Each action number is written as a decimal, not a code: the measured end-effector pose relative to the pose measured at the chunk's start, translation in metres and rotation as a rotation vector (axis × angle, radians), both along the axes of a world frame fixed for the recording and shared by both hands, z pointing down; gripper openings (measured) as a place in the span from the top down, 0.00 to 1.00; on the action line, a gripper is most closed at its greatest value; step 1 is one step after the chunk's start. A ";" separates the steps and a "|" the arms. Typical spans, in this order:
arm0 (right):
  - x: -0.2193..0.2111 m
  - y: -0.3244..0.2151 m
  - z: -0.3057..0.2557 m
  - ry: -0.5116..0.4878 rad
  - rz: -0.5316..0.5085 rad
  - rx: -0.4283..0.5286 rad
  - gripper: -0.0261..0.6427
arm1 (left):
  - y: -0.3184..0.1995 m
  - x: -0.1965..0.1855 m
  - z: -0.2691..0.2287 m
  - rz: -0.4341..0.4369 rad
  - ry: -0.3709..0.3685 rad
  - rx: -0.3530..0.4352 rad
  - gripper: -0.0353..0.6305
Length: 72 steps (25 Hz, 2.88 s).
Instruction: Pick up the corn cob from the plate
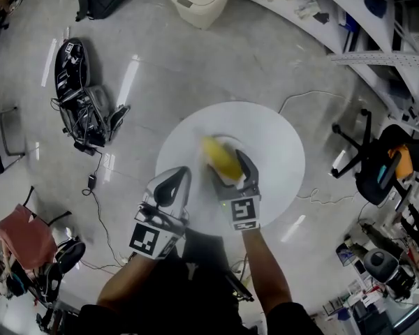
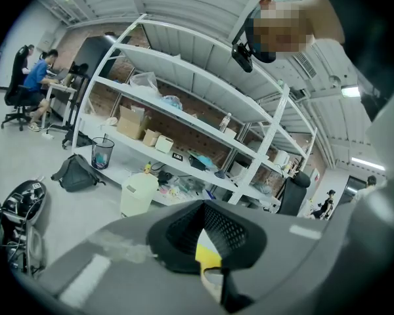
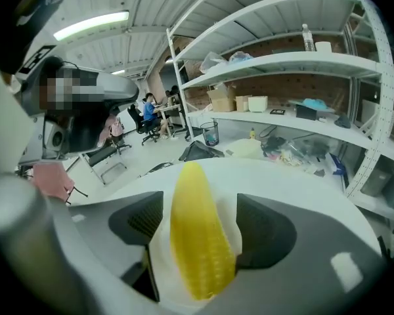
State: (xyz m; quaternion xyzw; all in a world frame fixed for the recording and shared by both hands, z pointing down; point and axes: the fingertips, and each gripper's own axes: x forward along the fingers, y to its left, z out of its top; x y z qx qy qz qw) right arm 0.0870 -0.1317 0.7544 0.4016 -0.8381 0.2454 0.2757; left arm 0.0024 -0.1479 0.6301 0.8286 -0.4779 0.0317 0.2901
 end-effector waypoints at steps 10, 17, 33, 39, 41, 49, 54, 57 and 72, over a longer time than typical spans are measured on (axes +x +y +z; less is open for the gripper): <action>-0.006 -0.001 0.013 0.034 -0.060 0.012 0.44 | -0.002 -0.002 0.005 -0.026 0.015 -0.016 0.94; -0.007 -0.001 0.022 0.123 -0.080 0.030 0.47 | -0.003 -0.004 0.011 -0.030 -0.002 -0.043 0.94; -0.002 0.004 0.033 0.215 -0.056 0.033 0.58 | 0.004 -0.013 -0.003 -0.031 0.001 -0.004 0.94; -0.001 0.000 0.026 0.168 0.019 0.019 0.58 | 0.010 -0.026 -0.007 -0.046 -0.005 -0.010 0.94; 0.001 0.001 0.025 0.160 0.045 0.013 0.58 | 0.012 -0.030 -0.008 -0.050 -0.005 -0.009 0.94; 0.005 0.006 0.016 0.147 0.088 0.017 0.58 | 0.018 -0.033 -0.015 -0.046 -0.001 0.002 0.94; 0.003 0.008 0.011 0.127 0.119 0.013 0.58 | 0.021 -0.035 -0.022 -0.042 0.005 0.014 0.94; 0.004 0.008 0.006 0.124 0.131 0.018 0.58 | 0.022 -0.037 -0.026 -0.039 0.003 0.021 0.94; 0.004 0.024 -0.047 0.118 0.176 0.075 0.58 | 0.037 -0.037 -0.073 -0.005 0.014 0.127 0.94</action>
